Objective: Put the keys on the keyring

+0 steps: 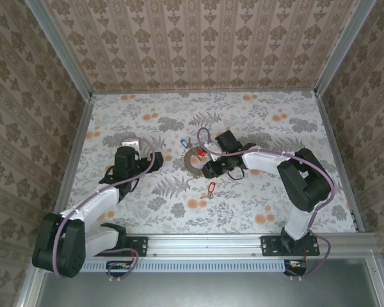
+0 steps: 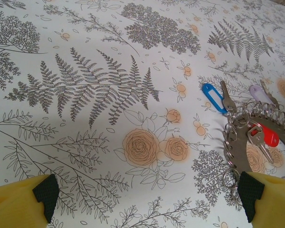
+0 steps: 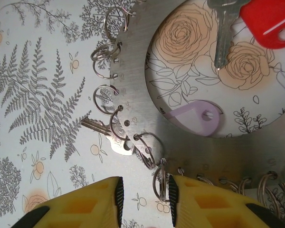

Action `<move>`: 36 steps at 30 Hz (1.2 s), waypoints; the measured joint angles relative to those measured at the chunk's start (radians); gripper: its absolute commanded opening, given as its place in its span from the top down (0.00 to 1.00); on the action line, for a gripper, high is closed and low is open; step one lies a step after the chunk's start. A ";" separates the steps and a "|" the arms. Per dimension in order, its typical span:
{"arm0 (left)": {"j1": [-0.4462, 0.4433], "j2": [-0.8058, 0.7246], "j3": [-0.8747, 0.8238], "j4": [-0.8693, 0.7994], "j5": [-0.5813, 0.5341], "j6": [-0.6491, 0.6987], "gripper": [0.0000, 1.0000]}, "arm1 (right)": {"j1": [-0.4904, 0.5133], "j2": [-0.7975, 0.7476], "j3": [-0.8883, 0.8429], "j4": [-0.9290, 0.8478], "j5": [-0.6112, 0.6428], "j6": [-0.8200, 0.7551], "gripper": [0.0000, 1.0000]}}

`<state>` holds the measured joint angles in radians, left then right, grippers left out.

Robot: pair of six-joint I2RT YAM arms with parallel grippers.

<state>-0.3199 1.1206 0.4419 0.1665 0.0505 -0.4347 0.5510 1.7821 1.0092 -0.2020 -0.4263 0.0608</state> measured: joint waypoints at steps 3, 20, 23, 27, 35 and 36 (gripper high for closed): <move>0.002 0.000 -0.003 0.003 0.001 0.000 0.00 | 0.000 0.021 0.006 -0.006 -0.001 0.000 0.67; 0.007 0.000 -0.006 0.006 0.007 -0.008 0.00 | 0.029 0.046 0.019 -0.005 0.024 -0.002 0.76; 0.008 0.000 -0.007 0.006 0.007 -0.008 0.00 | 0.035 0.046 0.019 -0.006 0.038 -0.005 0.84; 0.008 -0.005 -0.009 0.004 0.022 -0.006 0.00 | 0.036 0.044 0.019 -0.008 0.045 -0.008 0.90; 0.002 -0.034 0.089 -0.049 0.235 0.094 0.01 | 0.036 -0.031 0.045 -0.049 0.044 0.108 1.00; -0.004 -0.034 0.109 -0.050 0.270 0.117 0.01 | 0.036 -0.046 0.050 -0.050 0.045 0.132 1.00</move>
<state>-0.3241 1.0863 0.5510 0.1162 0.3210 -0.3180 0.5873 1.7359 1.0588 -0.2516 -0.3817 0.1928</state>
